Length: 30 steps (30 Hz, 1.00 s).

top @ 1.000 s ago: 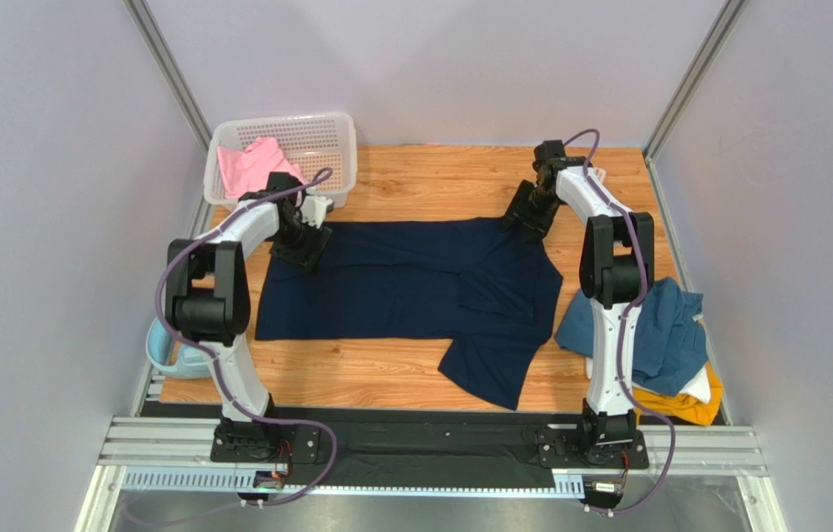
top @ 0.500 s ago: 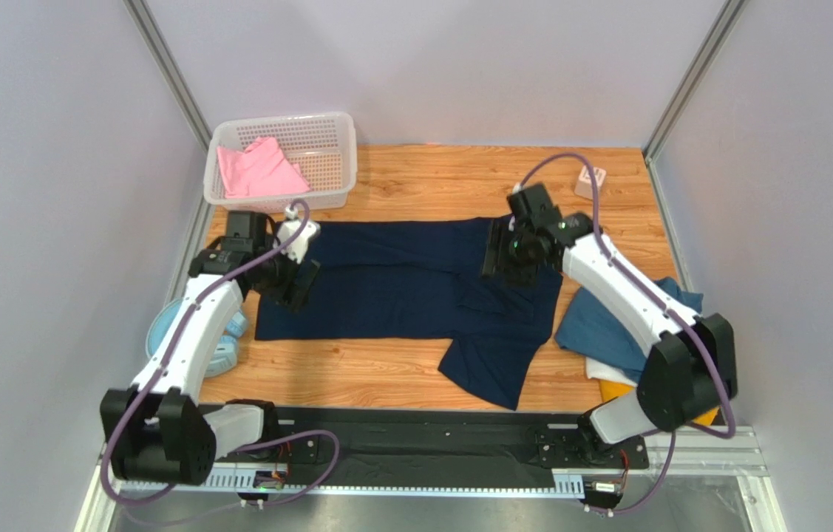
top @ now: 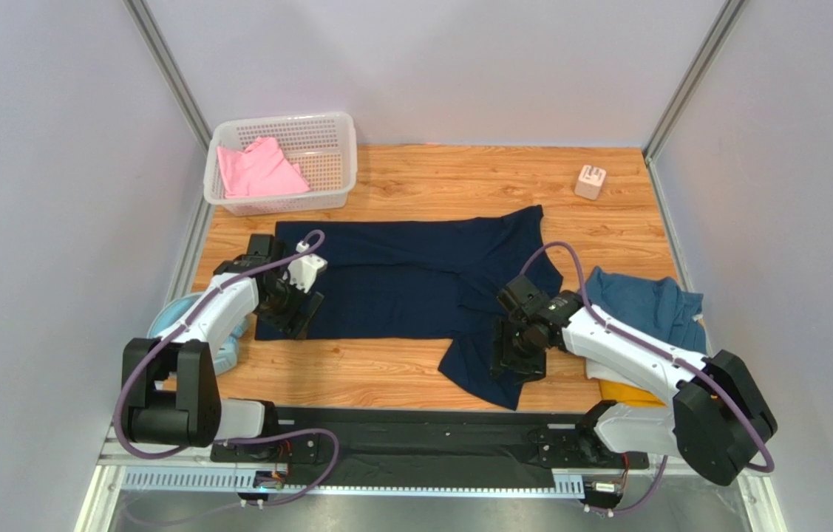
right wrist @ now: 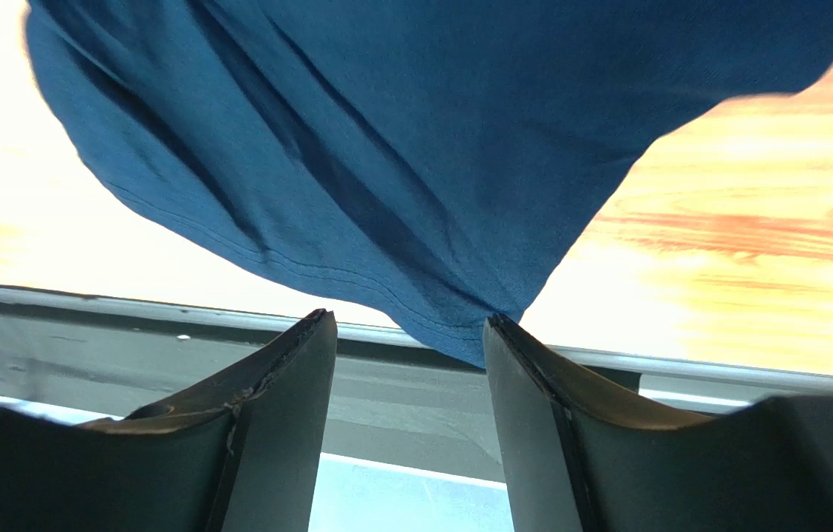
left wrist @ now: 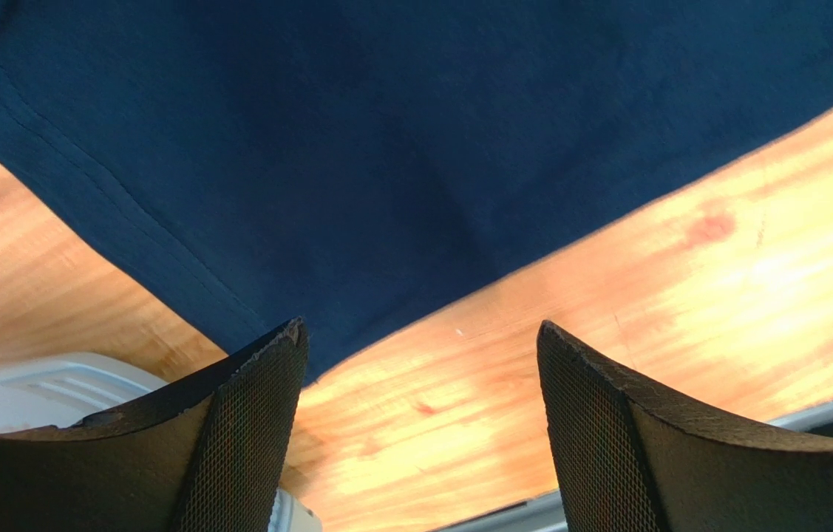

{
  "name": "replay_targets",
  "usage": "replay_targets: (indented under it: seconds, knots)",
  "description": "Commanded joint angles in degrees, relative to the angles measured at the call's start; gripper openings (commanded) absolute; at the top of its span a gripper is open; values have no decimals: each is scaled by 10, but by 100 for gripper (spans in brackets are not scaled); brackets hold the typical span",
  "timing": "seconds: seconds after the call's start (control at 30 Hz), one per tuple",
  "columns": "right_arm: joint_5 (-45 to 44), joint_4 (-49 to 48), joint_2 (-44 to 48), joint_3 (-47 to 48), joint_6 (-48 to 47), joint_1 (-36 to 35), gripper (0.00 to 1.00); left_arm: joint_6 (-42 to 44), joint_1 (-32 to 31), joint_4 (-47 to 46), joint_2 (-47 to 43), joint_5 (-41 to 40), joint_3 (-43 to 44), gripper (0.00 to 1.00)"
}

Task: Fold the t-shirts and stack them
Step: Grap the side of the flattened tshirt closest away from the robot with both arms

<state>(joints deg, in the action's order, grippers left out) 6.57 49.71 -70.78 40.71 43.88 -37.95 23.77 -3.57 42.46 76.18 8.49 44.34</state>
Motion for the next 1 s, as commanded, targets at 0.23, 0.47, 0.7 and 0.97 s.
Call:
replay_targets:
  seconds: [0.23,0.47,0.7,0.97]
  knots:
    - [4,-15,13,-43,37,-24,58,-19,1,-112,67,-59,22,82]
    - [2,-14,16,-57,41,-26,59,-26,3,-144,122,-78,37,82]
    - [-6,-14,22,-68,45,-25,59,-31,9,-137,138,-68,52,81]
    - [5,-57,-8,-93,54,-26,57,-17,10,-95,104,-47,29,80]
